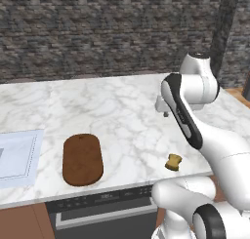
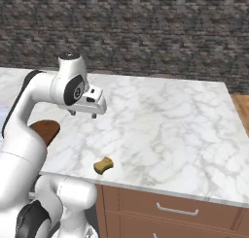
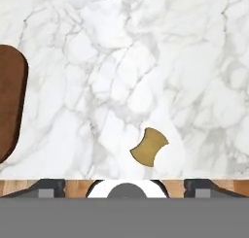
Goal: Pick up the sponge from the counter and clean the cutting board by briefly scrubbing or pressing down on the cutting board. Once finished, release the sponge.
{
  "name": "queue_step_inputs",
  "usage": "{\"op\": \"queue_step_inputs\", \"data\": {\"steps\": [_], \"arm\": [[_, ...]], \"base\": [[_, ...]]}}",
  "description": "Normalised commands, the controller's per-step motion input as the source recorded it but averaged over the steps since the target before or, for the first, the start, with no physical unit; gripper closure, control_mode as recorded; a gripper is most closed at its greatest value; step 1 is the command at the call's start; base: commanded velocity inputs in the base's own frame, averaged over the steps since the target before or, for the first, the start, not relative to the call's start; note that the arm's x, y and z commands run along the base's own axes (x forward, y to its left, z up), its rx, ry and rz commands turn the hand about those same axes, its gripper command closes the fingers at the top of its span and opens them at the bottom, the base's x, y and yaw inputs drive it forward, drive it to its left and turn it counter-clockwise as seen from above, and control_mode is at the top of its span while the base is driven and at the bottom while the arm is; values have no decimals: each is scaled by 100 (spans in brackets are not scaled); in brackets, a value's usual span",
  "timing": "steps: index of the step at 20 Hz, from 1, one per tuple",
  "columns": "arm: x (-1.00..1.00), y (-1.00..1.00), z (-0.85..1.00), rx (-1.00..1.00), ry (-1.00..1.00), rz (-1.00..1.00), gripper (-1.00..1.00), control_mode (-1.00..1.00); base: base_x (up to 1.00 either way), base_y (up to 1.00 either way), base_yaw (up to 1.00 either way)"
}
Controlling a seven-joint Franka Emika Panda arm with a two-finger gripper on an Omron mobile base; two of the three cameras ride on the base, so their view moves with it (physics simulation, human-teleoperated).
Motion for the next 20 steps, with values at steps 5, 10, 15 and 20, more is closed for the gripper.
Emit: {"op": "queue_step_inputs", "data": {"steps": [5, 10, 15, 20], "arm": [[-35, -9, -69, 0, 13, -10, -100, -100], [-22, -3, -69, 0, 9, -9, -100, -100], [-8, -3, -60, 1, 1, -5, -100, -100], [13, -6, -43, 10, 2, -21, -100, -100]], "base": [[0, 0, 0], [0, 0, 0], [0, 0, 0], [0, 0, 0]]}}
